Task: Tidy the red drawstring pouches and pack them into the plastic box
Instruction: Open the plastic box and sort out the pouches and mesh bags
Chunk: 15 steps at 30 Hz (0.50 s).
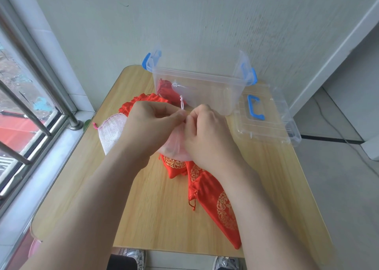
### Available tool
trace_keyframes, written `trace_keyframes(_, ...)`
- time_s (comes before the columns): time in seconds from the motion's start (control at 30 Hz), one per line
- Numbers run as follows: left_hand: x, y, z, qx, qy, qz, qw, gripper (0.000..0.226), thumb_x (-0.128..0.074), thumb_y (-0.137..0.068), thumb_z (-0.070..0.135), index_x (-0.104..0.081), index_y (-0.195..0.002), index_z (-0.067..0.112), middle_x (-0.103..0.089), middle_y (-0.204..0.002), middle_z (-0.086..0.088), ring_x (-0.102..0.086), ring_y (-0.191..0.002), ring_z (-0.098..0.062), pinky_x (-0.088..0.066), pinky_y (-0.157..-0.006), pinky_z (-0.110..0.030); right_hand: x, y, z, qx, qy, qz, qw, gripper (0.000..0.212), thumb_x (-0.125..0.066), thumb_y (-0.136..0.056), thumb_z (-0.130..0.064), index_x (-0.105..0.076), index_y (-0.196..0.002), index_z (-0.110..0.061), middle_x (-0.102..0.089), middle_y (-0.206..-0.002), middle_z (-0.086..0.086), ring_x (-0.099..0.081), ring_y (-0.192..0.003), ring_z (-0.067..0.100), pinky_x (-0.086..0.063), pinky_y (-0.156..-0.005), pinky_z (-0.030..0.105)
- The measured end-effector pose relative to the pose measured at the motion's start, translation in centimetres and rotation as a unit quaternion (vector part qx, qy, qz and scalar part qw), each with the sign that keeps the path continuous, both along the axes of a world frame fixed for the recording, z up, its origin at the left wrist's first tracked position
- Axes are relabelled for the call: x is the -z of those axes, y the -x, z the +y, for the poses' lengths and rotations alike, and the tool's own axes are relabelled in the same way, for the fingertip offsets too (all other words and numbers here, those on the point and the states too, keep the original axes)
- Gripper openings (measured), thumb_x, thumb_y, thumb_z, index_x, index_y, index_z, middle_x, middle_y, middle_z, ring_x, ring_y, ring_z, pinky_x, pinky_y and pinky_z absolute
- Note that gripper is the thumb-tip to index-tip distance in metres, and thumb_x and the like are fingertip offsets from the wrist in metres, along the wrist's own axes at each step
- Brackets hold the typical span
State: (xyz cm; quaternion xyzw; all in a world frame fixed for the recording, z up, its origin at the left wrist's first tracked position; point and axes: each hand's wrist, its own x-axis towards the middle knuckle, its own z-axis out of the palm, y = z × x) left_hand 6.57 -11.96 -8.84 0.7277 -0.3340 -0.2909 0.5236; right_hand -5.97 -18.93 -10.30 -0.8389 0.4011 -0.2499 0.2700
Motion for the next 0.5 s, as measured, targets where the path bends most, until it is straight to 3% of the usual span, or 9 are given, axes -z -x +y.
trace_keyframes(0.07, 0.01, -0.39, 0.05, -0.010, 0.003, 0.017, 1.000, 0.007, -0.082, -0.091, 0.023, -0.084, -0.085, 0.025, -0.081, -0.083, 0.009, -0.074, -0.084, -0.001, -0.057, -0.081, -0.027, 0.18, 0.05, 0.04, 0.007, 0.027, -0.037, 0.999, 0.011, -0.058, -0.104, -0.021, -0.061, -0.095, -0.016, -0.068, -0.097, 0.002, -0.064, -0.096, 0.022, -0.050, -0.079, 0.034)
trace_keyframes(0.17, -0.16, -0.46, 0.06, -0.026, 0.026, 0.015, 0.999, 0.007, -0.084, -0.090, 0.021, -0.078, -0.093, 0.021, -0.079, -0.075, 0.009, -0.071, -0.069, 0.005, -0.049, -0.062, -0.011, 0.46, 0.06, -0.32, 0.016, 0.048, -0.078, 0.996, 0.011, -0.064, -0.101, -0.019, -0.066, -0.090, -0.018, -0.069, -0.084, -0.006, -0.066, -0.083, 0.017, -0.055, -0.077, 0.035)
trace_keyframes(0.23, -0.14, -0.44, 0.12, -0.022, 0.039, 0.010, 0.999, 0.012, -0.084, -0.091, 0.019, -0.074, -0.096, 0.017, -0.079, -0.075, 0.006, -0.072, -0.066, 0.003, -0.046, -0.053, -0.010, 0.52, 0.04, -0.42, 0.017, 0.039, -0.094, 0.995, 0.011, -0.064, -0.102, -0.020, -0.068, -0.092, -0.019, -0.070, -0.083, -0.009, -0.067, -0.082, 0.014, -0.055, -0.076, 0.033)
trace_keyframes(0.43, 0.20, -0.87, 0.46, 0.030, 0.058, -0.068, 0.996, 0.007, -0.078, -0.095, 0.011, -0.082, -0.096, 0.016, -0.081, -0.083, 0.007, -0.077, -0.082, -0.003, -0.055, -0.071, -0.012, 0.87, 0.01, -0.49, 0.004, 0.033, -0.089, 0.996, 0.012, -0.060, -0.106, -0.020, -0.068, -0.098, -0.018, -0.071, -0.089, -0.008, -0.068, -0.088, 0.014, -0.053, -0.077, 0.029)
trace_keyframes(0.5, 0.32, -1.01, 0.44, 0.043, 0.053, -0.097, 0.993, 0.010, -0.076, -0.096, 0.012, -0.083, -0.096, 0.019, -0.081, -0.085, 0.009, -0.077, -0.085, -0.003, -0.060, -0.079, -0.019, 0.89, 0.00, -0.50, 0.000, 0.031, -0.084, 0.996, 0.012, -0.058, -0.107, -0.021, -0.067, -0.099, -0.018, -0.071, -0.089, -0.008, -0.068, -0.089, 0.015, -0.052, -0.077, 0.028)
